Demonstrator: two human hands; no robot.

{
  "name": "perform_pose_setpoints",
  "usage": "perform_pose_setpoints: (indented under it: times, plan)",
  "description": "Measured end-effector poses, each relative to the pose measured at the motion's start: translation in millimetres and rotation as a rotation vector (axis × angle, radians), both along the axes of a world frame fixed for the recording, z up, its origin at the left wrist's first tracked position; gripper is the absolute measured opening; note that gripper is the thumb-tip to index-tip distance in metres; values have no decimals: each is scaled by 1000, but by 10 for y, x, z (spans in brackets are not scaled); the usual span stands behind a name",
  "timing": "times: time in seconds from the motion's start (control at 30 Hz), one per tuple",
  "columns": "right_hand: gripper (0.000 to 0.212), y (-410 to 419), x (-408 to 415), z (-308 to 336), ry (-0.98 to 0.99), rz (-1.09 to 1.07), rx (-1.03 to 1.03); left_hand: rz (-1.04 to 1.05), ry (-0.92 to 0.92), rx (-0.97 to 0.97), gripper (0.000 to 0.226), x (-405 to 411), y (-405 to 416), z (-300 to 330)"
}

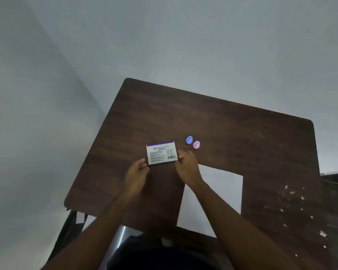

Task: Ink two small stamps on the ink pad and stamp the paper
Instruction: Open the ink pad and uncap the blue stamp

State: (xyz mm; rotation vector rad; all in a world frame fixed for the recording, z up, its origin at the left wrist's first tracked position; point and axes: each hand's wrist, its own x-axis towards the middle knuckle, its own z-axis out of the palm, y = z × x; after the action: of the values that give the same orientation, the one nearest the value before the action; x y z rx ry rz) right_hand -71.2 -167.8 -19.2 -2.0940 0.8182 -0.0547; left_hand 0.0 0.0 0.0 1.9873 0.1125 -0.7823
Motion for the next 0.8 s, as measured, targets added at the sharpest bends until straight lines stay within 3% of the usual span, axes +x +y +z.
perform_pose_setpoints:
  times: [0.2,0.4,0.67,0.8]
  plan:
    - [22,26,68,-143,77,-90,-20,-76,87,52,48,169,-23,-149]
    - [28,96,96,-193,149,-128,-10,-150,26,46,47,142,-80,-158]
    - [29,10,191,-16,-7,-109,-112,-98,-65,42,37,220,-118,-66]
    - [25,-69,354,95,-43,-168,-8,-65,-150,42,37,339,-193,37]
